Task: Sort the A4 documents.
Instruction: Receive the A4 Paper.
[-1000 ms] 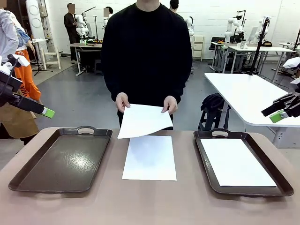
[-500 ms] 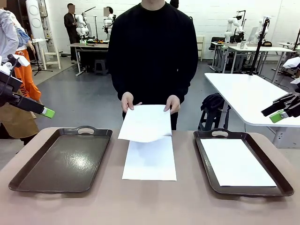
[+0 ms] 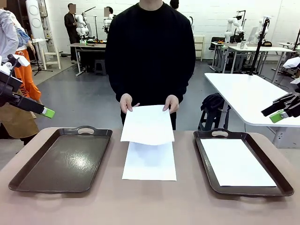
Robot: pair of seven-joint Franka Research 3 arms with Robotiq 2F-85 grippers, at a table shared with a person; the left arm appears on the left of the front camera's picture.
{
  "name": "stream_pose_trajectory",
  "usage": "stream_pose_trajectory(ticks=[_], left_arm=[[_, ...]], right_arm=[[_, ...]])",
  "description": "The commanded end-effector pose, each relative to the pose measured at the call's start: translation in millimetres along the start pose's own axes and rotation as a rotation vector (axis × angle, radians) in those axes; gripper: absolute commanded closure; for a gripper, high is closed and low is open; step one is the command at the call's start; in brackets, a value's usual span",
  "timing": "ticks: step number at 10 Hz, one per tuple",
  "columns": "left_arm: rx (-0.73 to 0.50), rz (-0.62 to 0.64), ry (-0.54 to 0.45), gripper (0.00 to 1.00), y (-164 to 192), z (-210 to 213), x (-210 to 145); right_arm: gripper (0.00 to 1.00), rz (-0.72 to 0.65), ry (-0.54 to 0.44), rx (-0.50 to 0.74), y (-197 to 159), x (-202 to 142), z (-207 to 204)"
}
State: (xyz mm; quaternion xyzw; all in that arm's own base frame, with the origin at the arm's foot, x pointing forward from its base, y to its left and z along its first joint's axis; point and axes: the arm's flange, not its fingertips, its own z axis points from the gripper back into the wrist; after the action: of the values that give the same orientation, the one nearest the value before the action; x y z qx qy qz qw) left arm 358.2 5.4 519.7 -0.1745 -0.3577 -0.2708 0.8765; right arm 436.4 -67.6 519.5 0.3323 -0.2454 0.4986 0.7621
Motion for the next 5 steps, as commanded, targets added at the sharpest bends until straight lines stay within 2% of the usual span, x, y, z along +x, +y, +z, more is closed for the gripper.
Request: stream_pose_trajectory(ticks=[1, 5], left_arm=[[-0.01, 0.0, -0.008, 0.0, 1.9, -0.7, -0.9], [-0.01, 0.0, -0.008, 0.0, 1.9, -0.7, -0.9]], right_arm=[[0.0, 0.006, 0.001, 0.002, 0.5, 1.0, 0.0], [0.0, 0.006, 0.001, 0.002, 0.5, 1.0, 0.0]])
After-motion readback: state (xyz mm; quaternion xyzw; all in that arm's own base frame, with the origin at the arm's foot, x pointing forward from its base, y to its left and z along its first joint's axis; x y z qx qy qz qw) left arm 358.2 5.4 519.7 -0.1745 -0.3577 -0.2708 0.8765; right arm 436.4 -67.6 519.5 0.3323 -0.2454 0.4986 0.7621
